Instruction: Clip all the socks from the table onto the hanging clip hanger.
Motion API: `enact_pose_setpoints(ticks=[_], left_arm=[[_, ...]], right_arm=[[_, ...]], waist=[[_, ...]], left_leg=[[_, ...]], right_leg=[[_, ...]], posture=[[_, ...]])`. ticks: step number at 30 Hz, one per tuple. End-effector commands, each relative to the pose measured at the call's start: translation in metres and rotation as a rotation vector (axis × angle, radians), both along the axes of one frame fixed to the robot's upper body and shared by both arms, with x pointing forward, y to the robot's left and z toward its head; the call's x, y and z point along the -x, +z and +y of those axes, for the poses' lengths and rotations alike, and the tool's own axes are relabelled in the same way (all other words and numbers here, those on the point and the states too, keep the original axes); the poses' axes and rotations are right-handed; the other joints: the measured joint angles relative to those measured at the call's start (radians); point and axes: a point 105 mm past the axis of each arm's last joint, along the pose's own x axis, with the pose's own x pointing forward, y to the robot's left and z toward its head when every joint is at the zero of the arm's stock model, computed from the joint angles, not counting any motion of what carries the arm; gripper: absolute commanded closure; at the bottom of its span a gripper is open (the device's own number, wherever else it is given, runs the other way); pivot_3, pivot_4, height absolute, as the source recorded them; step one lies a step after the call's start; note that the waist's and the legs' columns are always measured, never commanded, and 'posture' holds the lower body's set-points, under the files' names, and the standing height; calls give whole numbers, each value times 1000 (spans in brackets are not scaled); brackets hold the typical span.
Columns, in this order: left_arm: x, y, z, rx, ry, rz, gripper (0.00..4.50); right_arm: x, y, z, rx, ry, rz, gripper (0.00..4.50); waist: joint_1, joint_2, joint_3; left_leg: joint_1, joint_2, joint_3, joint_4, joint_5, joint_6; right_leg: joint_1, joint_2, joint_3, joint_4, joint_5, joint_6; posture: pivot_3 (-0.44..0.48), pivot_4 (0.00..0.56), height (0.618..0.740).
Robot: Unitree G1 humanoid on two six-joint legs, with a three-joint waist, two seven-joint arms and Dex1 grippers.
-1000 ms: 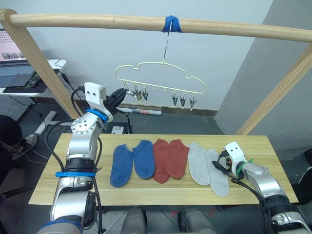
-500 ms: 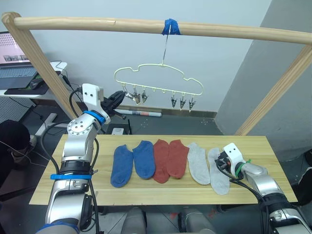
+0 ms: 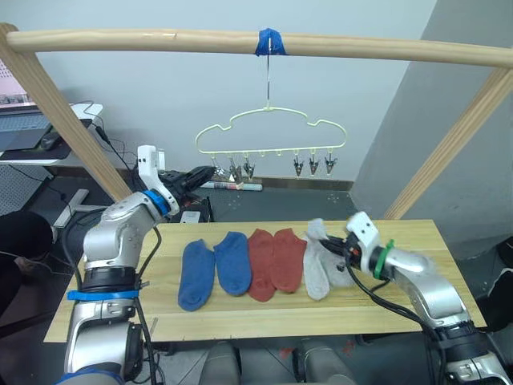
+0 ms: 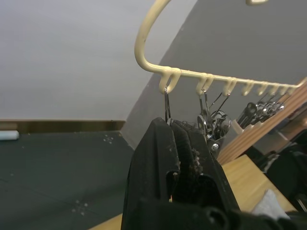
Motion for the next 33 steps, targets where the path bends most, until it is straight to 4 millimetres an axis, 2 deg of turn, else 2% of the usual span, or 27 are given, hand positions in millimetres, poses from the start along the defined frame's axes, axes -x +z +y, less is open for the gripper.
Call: enact_pose_setpoints(ticks=[1, 7, 12, 18, 26, 33], left_arm=[[4, 3, 9, -14, 1, 23, 4500], [2, 8, 3, -16, -2, 6, 4500], [3, 8, 0, -11, -2, 3, 4500], [4, 6, 0, -12, 0, 8, 4500], [4, 5, -1, -18, -1, 7, 4500], [5, 5, 1, -20, -1, 9, 4500]], right_arm=[[5, 23, 44, -64, 121, -33, 4474], [-7, 36, 99, -146, 170, -28, 4474], [-17, 45, 128, -193, 166, -24, 4474], [-31, 51, 151, -222, 152, -13, 4474], [-41, 56, 165, -247, 143, 10, 4474], [-59, 51, 149, -276, 44, 57, 4474]], waist=[[2, 0, 0], [7, 0, 0], [18, 0, 0], [19, 1, 1], [20, 1, 1], [21, 1, 1]], left_leg=[[0, 0, 0, 0, 0, 0], [-2, 0, 0, -1, 0, 0], [-2, 0, 1, -2, 0, -1], [-4, 0, 1, -4, 0, -1], [-5, 0, 1, -4, -1, -1], [-6, 0, 1, -6, -1, -1]], right_leg=[[0, 0, 0, 0, 0, -1], [-2, 0, 0, 0, -1, -1], [-4, 0, 0, 0, 0, -2], [-6, 0, 0, 0, 0, -3], [-7, 0, 0, 0, 2, -6], [-9, 0, 0, 0, 2, -6]], posture=[[87, 152, 740], [97, 149, 740], [100, 152, 740], [100, 154, 740], [109, 155, 740], [108, 156, 740]])
